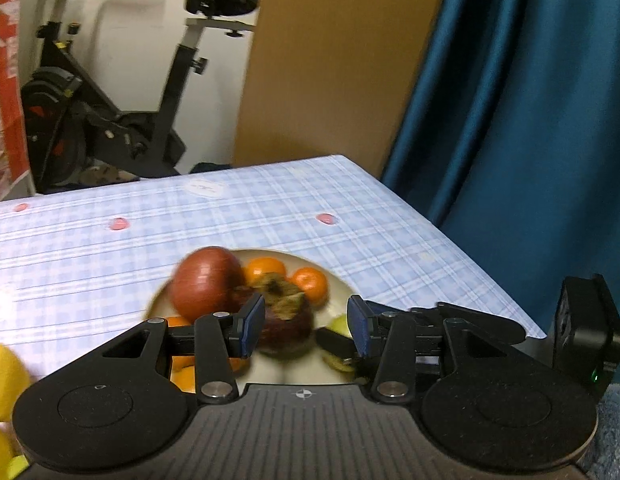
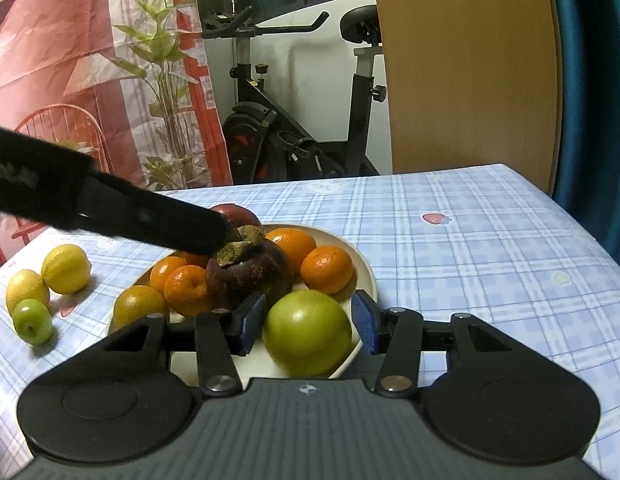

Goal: Organize fruits
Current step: 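Carry the green fruit with both tools onto the plate beside the mangosteen, then open both tools and withdraw them back to the fruit pile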

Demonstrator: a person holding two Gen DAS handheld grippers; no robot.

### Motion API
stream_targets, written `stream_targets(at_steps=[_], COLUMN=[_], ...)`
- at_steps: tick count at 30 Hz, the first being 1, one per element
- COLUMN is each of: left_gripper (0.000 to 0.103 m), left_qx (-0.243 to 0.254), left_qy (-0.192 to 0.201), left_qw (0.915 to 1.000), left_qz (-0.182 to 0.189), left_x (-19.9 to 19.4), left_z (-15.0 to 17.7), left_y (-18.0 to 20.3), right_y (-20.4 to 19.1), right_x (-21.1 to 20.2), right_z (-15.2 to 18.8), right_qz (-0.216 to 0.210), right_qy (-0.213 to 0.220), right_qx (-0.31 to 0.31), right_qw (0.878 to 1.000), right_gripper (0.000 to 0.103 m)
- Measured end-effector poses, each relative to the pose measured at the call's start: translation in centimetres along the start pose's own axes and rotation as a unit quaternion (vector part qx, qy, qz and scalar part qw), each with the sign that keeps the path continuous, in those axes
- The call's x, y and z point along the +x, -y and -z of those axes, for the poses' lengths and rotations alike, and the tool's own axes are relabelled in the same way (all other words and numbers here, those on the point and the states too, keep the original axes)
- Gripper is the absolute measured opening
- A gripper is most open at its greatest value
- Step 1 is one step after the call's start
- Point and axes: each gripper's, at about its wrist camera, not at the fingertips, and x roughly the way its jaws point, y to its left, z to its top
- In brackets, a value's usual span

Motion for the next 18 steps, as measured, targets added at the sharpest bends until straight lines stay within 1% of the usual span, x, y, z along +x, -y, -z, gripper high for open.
stream_targets(at_steps=[4, 8, 12, 16, 18], left_gripper=[0.048, 0.048, 0.048, 0.048, 0.048], left_qx=[-0.009, -0.028, -0.053, -0.066, -0.073], left_qy=[0.013, 0.022, 0.019, 0.018, 0.016], left_qw=[0.9998, 0.9988, 0.9968, 0.9948, 0.9939], left_qz=[-0.015, -0.035, -0.056, -0.075, -0.081], left_x=[-2.3, -4.8, -7.1, -8.8, -9.4], left_z=[0.3, 0.7, 1.4, 2.1, 2.6], left_y=[-2.4, -5.8, -9.3, -11.4, -12.1], right_y=[-0.6, -2.1, -4.4, -7.4, -9.5], right_x=[-1.1, -3.2, -4.1, -3.2, -2.2], right_z=[0.2, 0.0, -0.8, -1.0, -1.1], right_qz=[0.007, 0.0, -0.039, -0.085, -0.11], right_qy=[0.013, 0.047, 0.064, 0.05, 0.037], right_qx=[0.004, -0.013, -0.034, -0.054, -0.078], right_qw=[1.0, 0.999, 0.997, 0.994, 0.99], right_gripper=[0.052, 0.053, 0.053, 0.053, 0.053])
